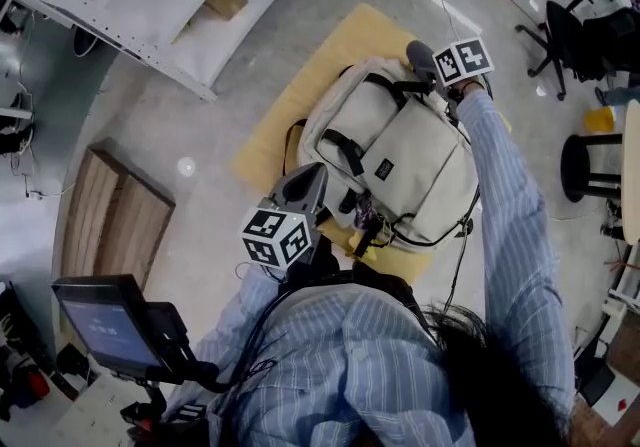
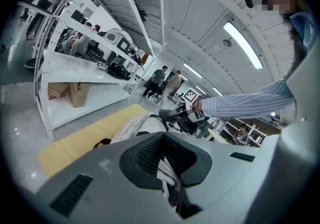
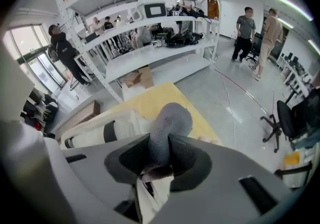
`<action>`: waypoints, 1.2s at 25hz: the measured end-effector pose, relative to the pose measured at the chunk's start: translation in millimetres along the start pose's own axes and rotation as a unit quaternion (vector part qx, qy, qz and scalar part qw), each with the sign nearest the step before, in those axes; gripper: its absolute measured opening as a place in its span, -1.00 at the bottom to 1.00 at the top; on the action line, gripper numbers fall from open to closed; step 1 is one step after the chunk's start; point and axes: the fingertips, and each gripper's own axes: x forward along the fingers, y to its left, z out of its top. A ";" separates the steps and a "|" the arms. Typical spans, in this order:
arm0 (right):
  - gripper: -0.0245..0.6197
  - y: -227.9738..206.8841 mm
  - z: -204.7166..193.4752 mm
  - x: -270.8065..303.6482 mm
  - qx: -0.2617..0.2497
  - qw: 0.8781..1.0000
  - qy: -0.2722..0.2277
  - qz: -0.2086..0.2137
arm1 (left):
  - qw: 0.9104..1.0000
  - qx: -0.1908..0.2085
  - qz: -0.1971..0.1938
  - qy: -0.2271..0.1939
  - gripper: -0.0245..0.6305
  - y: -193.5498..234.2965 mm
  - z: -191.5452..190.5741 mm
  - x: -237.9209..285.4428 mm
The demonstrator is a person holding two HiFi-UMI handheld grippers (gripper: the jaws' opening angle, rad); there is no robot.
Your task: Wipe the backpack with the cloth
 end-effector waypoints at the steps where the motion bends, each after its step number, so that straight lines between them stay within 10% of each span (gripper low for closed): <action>1: -0.60 7.3 11.2 2.3 0.003 1.000 -0.009 0.011 | 1.000 -0.006 0.001 -0.002 -0.91 4.7 0.2 -2.0; 17: -0.60 83.1 97.8 47.5 -0.113 0.992 0.024 0.054 | 0.998 -0.026 0.045 -0.027 -0.91 55.7 7.8 -29.2; 30: -0.60 158.8 69.2 58.4 -0.170 0.975 0.085 0.114 | 0.997 -0.029 0.056 -0.036 -0.91 66.4 4.6 -41.5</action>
